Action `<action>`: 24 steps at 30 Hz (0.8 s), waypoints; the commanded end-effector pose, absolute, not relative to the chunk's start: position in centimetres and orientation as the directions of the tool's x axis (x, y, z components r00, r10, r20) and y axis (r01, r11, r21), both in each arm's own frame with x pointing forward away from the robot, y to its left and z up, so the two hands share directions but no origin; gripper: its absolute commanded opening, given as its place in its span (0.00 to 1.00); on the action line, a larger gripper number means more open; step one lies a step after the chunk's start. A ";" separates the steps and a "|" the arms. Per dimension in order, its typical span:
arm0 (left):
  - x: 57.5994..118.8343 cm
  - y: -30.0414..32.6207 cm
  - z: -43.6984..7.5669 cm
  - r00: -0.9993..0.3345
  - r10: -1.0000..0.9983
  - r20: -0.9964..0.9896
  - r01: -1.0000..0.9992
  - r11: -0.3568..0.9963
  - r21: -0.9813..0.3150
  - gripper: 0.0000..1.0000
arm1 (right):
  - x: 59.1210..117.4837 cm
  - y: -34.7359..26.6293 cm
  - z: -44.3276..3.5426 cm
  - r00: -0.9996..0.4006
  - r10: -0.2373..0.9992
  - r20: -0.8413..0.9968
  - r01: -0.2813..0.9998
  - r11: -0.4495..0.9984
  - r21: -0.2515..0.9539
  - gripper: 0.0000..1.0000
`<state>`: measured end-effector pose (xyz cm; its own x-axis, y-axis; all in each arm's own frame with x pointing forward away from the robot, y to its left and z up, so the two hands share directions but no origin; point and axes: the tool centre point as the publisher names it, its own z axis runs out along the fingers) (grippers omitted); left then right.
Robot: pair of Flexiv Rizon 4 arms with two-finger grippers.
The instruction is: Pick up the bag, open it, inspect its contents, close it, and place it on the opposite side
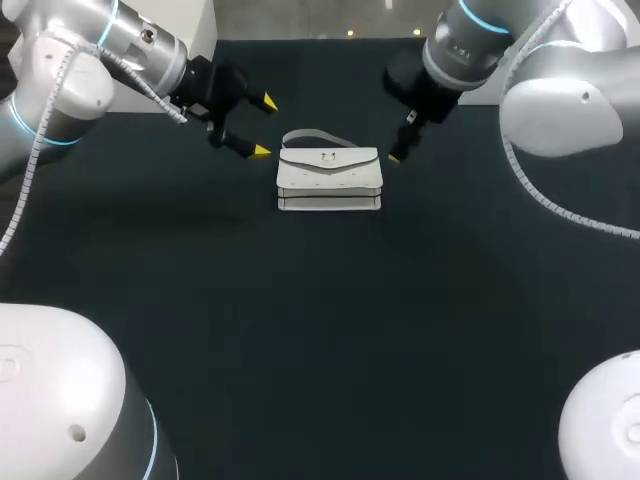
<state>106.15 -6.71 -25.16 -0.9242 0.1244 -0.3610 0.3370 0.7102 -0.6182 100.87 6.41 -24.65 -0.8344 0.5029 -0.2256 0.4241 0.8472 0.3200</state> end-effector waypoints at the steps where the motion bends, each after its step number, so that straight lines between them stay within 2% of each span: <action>1: 106.1 -7.4 -25.4 -0.922 0.121 -0.367 0.337 0.715 -0.612 1.00 | 101.1 6.9 -24.6 -0.808 0.393 -0.439 0.333 0.919 0.211 1.00; 8: 106.4 -8.0 -25.6 -0.913 0.123 -0.389 0.347 0.735 -0.583 1.00 | 100.6 6.8 -25.4 -0.743 0.273 -0.611 0.249 0.960 0.126 1.00; 22: 106.5 -8.1 -25.6 -0.911 0.120 -0.395 0.345 0.747 -0.569 1.00 | 100.6 6.8 -25.4 -0.743 0.273 -0.611 0.249 0.960 0.126 1.00; 24: 106.4 -8.5 -25.8 -0.902 0.134 -0.410 0.362 0.751 -0.552 1.00 | 100.3 7.0 -25.1 -0.717 0.251 -0.651 0.217 0.967 0.134 1.00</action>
<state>106.52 -8.12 -25.58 -0.9096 0.1257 -0.3961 0.3491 0.7481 -0.5643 100.83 7.18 -25.01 -0.7596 0.2608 -0.5958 0.2322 0.9644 0.1262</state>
